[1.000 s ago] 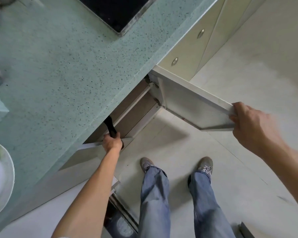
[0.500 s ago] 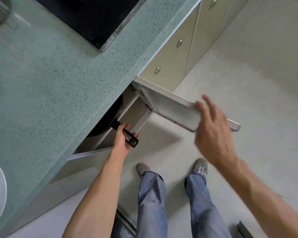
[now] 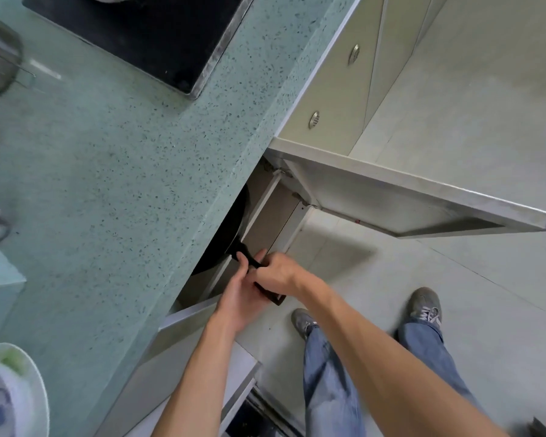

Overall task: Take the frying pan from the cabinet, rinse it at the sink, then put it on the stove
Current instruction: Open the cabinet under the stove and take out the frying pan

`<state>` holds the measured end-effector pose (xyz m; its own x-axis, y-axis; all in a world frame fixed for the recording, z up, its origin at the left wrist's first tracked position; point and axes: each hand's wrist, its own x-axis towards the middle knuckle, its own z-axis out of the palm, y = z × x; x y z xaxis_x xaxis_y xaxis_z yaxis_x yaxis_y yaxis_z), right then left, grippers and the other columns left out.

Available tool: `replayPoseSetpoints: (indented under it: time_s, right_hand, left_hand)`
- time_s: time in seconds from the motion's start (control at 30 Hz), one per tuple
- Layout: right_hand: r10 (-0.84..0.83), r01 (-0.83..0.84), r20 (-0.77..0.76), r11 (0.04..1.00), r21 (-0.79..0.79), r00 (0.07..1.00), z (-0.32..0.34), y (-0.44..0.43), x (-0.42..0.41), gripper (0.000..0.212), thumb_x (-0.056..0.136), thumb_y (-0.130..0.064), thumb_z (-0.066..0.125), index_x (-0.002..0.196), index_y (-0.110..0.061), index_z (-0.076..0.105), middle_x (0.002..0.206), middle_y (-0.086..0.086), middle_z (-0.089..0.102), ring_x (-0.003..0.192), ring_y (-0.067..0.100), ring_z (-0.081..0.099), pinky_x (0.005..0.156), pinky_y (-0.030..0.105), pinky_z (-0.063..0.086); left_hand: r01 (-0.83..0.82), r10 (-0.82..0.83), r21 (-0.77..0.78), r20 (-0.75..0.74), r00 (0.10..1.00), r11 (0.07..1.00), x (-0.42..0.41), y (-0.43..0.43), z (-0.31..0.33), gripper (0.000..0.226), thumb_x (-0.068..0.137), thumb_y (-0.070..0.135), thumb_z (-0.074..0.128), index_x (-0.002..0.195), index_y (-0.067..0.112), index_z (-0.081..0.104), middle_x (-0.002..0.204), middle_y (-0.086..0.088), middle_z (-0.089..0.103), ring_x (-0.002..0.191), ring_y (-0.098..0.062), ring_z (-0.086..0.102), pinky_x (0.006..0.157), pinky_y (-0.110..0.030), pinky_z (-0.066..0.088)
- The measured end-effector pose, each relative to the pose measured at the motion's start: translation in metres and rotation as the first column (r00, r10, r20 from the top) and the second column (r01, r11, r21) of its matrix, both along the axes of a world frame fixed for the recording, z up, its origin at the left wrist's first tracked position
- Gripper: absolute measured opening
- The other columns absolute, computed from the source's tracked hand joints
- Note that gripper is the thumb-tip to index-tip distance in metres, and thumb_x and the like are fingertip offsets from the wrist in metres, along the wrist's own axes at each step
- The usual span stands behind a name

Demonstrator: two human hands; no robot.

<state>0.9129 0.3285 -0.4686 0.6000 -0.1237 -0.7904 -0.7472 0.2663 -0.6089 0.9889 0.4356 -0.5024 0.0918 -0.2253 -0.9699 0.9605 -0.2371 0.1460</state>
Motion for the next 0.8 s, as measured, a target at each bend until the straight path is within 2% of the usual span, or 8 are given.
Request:
replayPoseSetpoints:
  time_s: [0.07,0.13,0.17,0.23,0.33,0.43,0.63,0.8]
  right_hand:
    - [-0.026,0.026,-0.031,1.0,0.007,0.999,-0.006,0.006,0.006,0.031,0.088,-0.041,0.057,0.074,-0.013,0.059,0.068,0.005,0.06,0.063,0.024,0.058,0.064,0.033,0.051]
    - [0.007,-0.008,-0.024,0.999,-0.052,1.0,-0.011,0.014,0.01,0.041,0.09,-0.046,0.059,0.073,-0.009,0.061,0.063,0.007,0.06,0.049,0.022,0.054,0.056,0.034,0.051]
    - [0.033,-0.034,-0.016,0.994,-0.101,0.999,-0.012,0.017,0.01,0.044,0.089,-0.049,0.062,0.073,-0.009,0.059,0.061,0.007,0.057,0.047,0.02,0.052,0.051,0.031,0.048]
    - [0.075,-0.076,-0.012,0.978,-0.193,0.997,-0.01,0.02,0.008,0.046,0.088,-0.048,0.066,0.068,-0.01,0.049,0.059,0.003,0.048,0.046,0.016,0.045,0.043,0.027,0.038]
    - [0.13,-0.128,-0.014,0.95,-0.285,0.991,-0.006,0.024,0.005,0.04,0.092,-0.04,0.064,0.075,-0.007,0.049,0.065,0.006,0.048,0.053,0.023,0.045,0.041,0.025,0.03]
    - [0.132,-0.138,-0.04,0.941,-0.307,0.99,0.0,0.028,-0.011,0.03,0.093,-0.033,0.058,0.086,-0.004,0.055,0.079,0.012,0.056,0.069,0.03,0.052,0.049,0.029,0.035]
    - [-0.021,-0.008,-0.141,0.979,-0.203,0.99,0.031,0.035,-0.084,0.027,0.087,-0.037,0.063,0.081,-0.012,0.056,0.069,0.005,0.056,0.055,0.02,0.051,0.049,0.027,0.041]
    - [-0.012,-0.003,-0.183,0.996,-0.084,0.983,0.063,0.045,-0.143,0.021,0.086,-0.031,0.06,0.077,-0.013,0.054,0.063,0.01,0.059,0.045,0.023,0.055,0.044,0.029,0.047]
  left_hand:
    - [-0.224,0.223,0.004,-0.105,0.969,0.975,0.008,0.0,-0.008,0.041,0.099,0.045,0.049,0.125,0.014,0.059,0.146,-0.002,0.053,0.132,-0.02,0.051,0.104,-0.02,0.035]
    - [-0.235,0.241,-0.068,0.099,0.965,0.969,0.023,0.011,-0.023,0.022,0.097,0.034,0.056,0.116,0.023,0.06,0.126,0.024,0.064,0.12,0.003,0.058,0.104,-0.007,0.027]
    - [-0.331,0.336,-0.069,0.059,0.94,0.941,0.034,0.014,-0.031,0.034,0.097,0.044,0.053,0.117,0.019,0.061,0.119,0.017,0.069,0.112,-0.003,0.064,0.104,-0.018,0.037]
    - [-0.324,0.285,0.078,0.312,0.906,0.943,0.052,0.023,-0.037,0.061,0.094,0.054,0.052,0.128,0.004,0.053,0.115,-0.009,0.066,0.104,-0.022,0.066,0.094,-0.037,0.051]
    - [-0.38,0.293,0.172,0.385,0.875,0.909,0.073,0.023,-0.034,0.049,0.1,0.035,0.05,0.135,0.0,0.047,0.104,-0.017,0.062,0.085,-0.024,0.064,0.066,-0.033,0.062]
    - [-0.38,0.297,0.224,0.33,0.896,0.897,0.072,0.02,-0.032,0.038,0.101,0.015,0.047,0.134,-0.003,0.05,0.109,-0.021,0.064,0.078,-0.025,0.064,0.048,-0.027,0.06]
    - [-0.36,0.295,0.175,0.312,0.903,0.917,0.007,0.024,0.009,0.032,0.088,-0.004,0.057,0.12,-0.007,0.057,0.12,-0.026,0.061,0.104,-0.031,0.065,0.072,-0.034,0.061]
    - [-0.36,0.294,0.259,0.261,0.92,0.896,-0.049,0.042,0.039,0.009,0.087,-0.008,0.054,0.095,-0.005,0.058,0.117,-0.027,0.06,0.086,-0.027,0.063,0.077,-0.033,0.053]
